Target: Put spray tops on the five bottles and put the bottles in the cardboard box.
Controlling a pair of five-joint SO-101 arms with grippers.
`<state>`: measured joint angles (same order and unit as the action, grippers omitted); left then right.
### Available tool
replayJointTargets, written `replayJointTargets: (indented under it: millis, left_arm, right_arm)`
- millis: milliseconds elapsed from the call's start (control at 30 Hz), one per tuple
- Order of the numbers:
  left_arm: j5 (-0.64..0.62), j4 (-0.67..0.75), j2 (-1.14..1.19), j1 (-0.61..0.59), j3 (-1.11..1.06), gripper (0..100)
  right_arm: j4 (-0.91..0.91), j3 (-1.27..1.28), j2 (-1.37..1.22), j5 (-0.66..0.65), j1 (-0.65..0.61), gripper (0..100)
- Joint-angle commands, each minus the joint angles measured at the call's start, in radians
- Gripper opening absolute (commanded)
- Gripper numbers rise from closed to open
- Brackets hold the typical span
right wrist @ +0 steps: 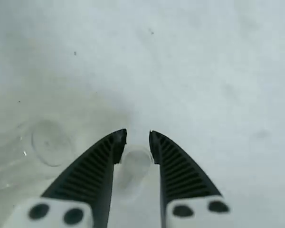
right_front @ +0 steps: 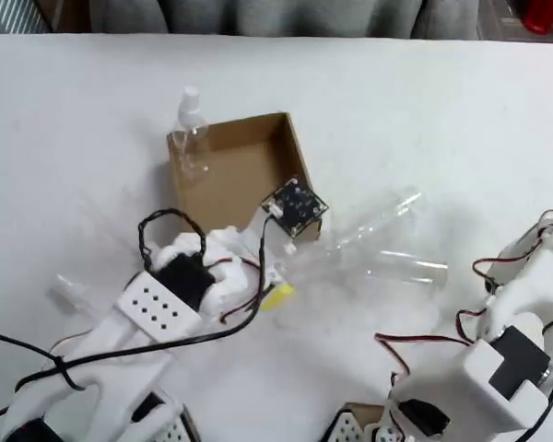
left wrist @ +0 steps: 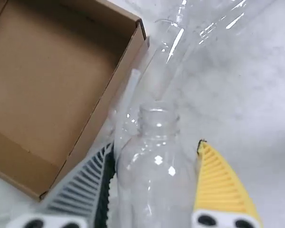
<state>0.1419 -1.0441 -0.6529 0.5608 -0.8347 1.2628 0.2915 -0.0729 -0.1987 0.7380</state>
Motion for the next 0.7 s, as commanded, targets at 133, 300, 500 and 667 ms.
replayJointTargets:
  millis: [133,300,500,667]
  left_arm:
    - [0.011,0.02,-0.039,-0.007,0.008,2]
    - [0.011,0.018,-0.039,-0.007,0.008,2]
    - [0.011,0.018,-0.039,-0.007,0.008,2]
    - [0.011,0.018,-0.039,-0.008,0.008,2]
  right_arm:
    - [0.002,-0.095,-0.035,-0.46,0.008,1.5]
    - [-0.013,-0.167,-0.191,-0.543,-0.007,5.0]
    - [0.004,-0.321,-0.354,-0.47,-0.008,19.9]
    - [0.177,-0.442,-0.337,-0.376,-0.01,19.9]
